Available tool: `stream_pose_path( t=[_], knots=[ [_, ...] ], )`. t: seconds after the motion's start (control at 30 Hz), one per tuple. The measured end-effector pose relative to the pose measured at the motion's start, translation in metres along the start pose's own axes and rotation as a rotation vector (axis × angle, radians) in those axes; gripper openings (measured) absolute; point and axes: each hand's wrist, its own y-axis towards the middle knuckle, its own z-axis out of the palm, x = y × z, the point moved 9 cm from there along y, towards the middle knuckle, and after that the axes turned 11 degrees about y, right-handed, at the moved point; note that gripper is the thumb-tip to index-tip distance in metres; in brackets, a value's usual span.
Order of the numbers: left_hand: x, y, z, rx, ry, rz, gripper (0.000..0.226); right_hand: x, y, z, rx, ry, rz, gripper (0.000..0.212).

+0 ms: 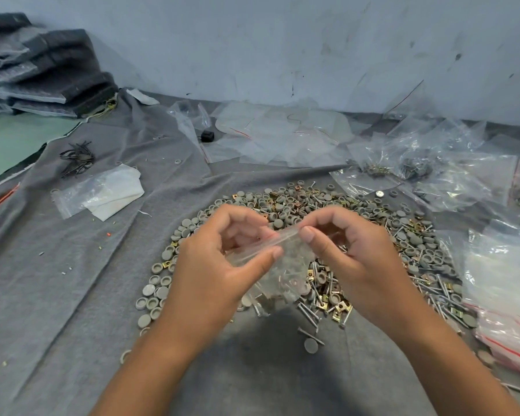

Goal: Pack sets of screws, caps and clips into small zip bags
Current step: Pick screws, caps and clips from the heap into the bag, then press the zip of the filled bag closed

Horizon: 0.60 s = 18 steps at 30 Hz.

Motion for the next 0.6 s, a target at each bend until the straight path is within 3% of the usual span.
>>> stream_pose_path(
  t=[0.13,0.6],
  knots=[
    [0.006,0.004,0.003,-0.025,-0.154,-0.075,0.035,-0.004,-0.006,0.0,-0.055,-0.009,0.019,0.013],
    [0.001,0.003,0.011,0.005,-0.211,-0.06,0.036,-0.002,-0.013,0.002,-0.069,-0.018,-0.02,0.012]
  ],
)
